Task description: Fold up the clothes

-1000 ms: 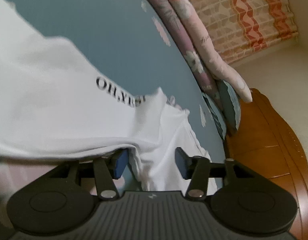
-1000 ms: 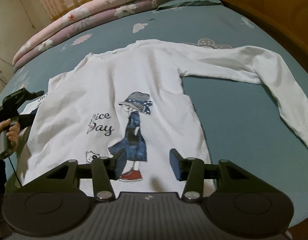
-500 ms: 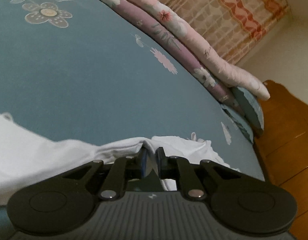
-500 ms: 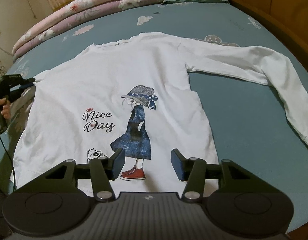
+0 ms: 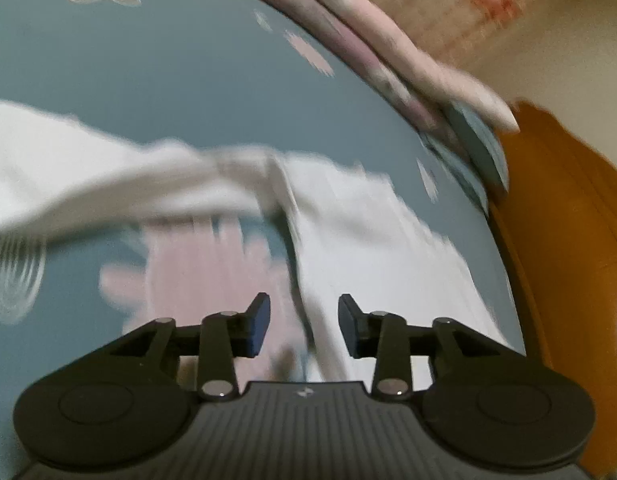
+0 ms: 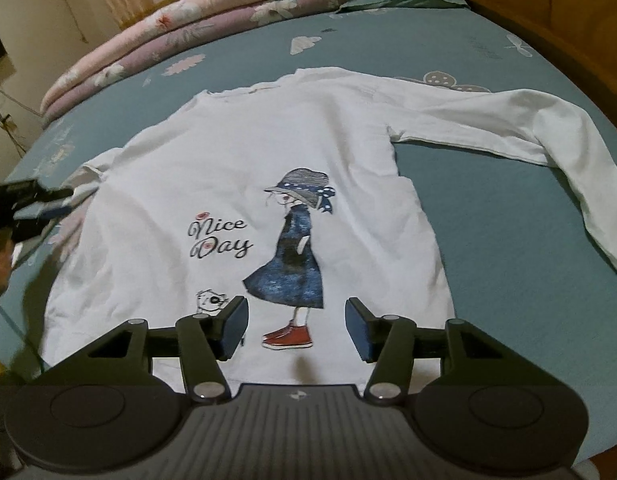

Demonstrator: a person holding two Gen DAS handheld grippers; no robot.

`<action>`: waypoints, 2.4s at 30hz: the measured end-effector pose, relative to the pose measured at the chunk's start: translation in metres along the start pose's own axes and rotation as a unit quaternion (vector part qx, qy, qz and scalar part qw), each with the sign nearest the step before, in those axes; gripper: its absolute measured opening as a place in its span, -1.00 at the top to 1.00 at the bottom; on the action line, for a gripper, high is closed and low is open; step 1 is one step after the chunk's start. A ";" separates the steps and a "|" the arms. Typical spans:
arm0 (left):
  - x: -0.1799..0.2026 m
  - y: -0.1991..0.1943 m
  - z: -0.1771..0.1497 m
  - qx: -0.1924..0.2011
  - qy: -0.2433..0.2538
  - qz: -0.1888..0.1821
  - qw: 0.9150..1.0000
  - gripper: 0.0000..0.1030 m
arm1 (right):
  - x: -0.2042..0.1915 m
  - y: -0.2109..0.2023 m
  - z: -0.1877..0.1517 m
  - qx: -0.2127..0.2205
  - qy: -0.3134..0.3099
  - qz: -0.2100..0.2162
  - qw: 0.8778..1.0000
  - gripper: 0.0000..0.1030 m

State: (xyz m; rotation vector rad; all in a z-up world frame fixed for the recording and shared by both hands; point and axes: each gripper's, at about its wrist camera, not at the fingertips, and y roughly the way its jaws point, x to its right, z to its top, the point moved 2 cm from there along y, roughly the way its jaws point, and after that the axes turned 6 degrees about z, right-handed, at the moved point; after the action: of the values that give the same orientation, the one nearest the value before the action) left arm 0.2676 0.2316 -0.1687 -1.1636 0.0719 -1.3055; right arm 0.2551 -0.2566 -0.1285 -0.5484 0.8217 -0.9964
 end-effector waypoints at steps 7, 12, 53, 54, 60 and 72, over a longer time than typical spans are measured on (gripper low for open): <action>0.000 -0.024 -0.062 -0.049 0.052 0.045 0.996 0.26 | 0.000 -0.011 -0.011 0.016 0.001 0.025 1.000 -0.14; -0.001 -0.025 -0.077 -0.046 0.052 0.036 0.997 0.32 | 0.010 -0.023 -0.015 0.032 0.013 0.026 0.999 -0.14; 0.032 -0.057 -0.077 -0.059 0.105 0.060 0.991 0.00 | 0.110 -0.023 -0.013 0.068 0.113 0.030 0.991 -0.25; 0.038 -0.056 -0.073 -0.056 0.114 0.057 0.990 -0.01 | 0.110 -0.022 -0.006 0.069 0.113 0.037 0.991 -0.25; 0.068 -0.035 -0.058 -0.048 0.140 0.039 0.988 -0.04 | 0.124 0.007 0.048 0.073 0.147 0.099 0.981 -0.25; 0.102 0.009 -0.049 -0.012 0.151 0.035 0.988 -0.22 | 0.167 0.113 0.118 0.065 0.270 0.173 0.945 -0.24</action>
State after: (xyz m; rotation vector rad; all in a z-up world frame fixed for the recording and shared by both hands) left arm 0.2779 0.1217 -0.1432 -0.9659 0.3484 -1.4119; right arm 0.4570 -0.3497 -0.1994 0.0005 1.2776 -0.8721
